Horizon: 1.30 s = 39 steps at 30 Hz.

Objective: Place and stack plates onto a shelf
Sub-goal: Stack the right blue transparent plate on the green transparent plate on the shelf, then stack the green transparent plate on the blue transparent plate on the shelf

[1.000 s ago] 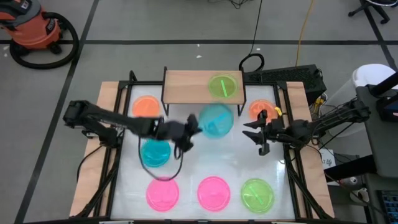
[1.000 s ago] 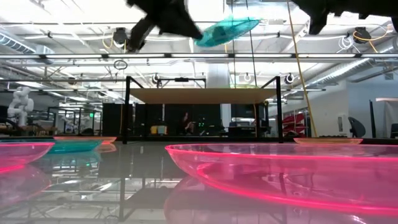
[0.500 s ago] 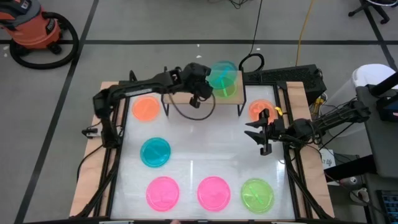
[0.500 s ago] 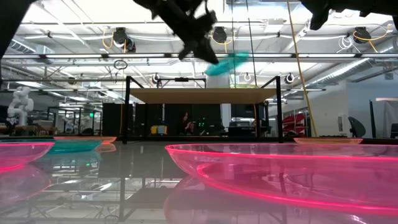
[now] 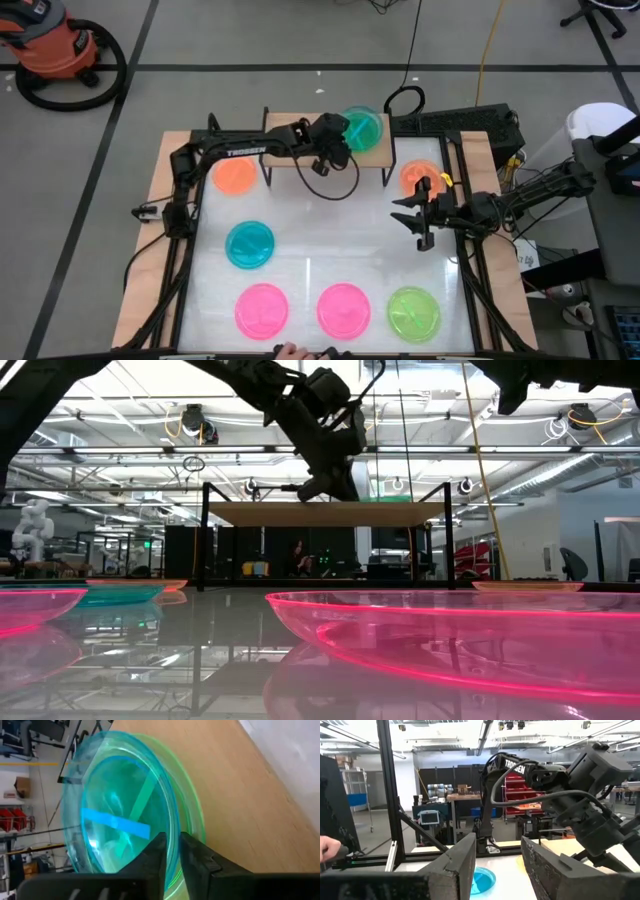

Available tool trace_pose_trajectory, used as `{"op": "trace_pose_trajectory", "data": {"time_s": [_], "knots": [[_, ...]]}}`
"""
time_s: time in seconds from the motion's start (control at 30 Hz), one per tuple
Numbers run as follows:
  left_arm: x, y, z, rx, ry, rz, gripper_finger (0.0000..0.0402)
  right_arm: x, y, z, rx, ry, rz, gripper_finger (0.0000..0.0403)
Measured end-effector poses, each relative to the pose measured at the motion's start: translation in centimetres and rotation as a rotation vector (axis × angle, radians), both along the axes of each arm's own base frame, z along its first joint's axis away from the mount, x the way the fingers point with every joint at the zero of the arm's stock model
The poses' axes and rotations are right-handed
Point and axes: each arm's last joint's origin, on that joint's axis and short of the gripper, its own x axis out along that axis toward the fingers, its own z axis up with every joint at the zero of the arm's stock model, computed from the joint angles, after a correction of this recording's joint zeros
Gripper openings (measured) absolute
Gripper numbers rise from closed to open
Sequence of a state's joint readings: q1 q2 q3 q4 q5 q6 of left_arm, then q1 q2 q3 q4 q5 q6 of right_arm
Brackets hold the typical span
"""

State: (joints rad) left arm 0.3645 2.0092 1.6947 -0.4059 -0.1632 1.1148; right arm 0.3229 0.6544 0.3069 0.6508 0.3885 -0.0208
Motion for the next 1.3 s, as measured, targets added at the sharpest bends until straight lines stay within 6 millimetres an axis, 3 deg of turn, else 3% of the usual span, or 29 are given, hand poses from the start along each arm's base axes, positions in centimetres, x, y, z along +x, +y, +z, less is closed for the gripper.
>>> {"op": "trace_pose_trajectory", "data": {"time_s": [0.33, 0.47, 0.7, 0.83, 0.93, 1.1, 1.3], "knots": [[-0.5, -2.1, 2.7, -0.002, -0.066, -0.001, 0.0155, 0.0, 0.0, 0.0, 0.002, -0.003, -0.001, 0.0141], [-1.4, -3.1, 4.9, 0.054, -0.086, 0.038, 0.0196, 0.0, 0.0, 0.0, 0.014, -0.004, 0.002, 0.0141], [-6.7, -7.5, 12.3, -0.124, -0.279, 0.14, 0.0214, 0.0, 0.0, -0.9, 0.055, 0.092, 0.013, 0.0141], [-10.6, -9.9, 16.1, -0.25, -0.399, 0.134, 0.0198, 0.3, -0.1, -1.7, 0.063, 0.228, 0.001, 0.0141], [-13.2, -11.6, 17.9, -0.323, -0.482, 0.083, 0.0178, 0.8, -0.1, -1.6, 0.072, 0.307, -0.014, 0.0141], [-16.2, -13.3, 17.4, -0.405, -0.597, -0.002, 0.0145, 2.1, 0.1, -0.7, 0.051, 0.454, -0.041, 0.0141], [-18.5, -14.6, 12.0, -0.498, -0.699, -0.03, 0.0136, 4.6, 0.4, -0.3, 0.028, 0.607, -0.081, 0.0141]]}}
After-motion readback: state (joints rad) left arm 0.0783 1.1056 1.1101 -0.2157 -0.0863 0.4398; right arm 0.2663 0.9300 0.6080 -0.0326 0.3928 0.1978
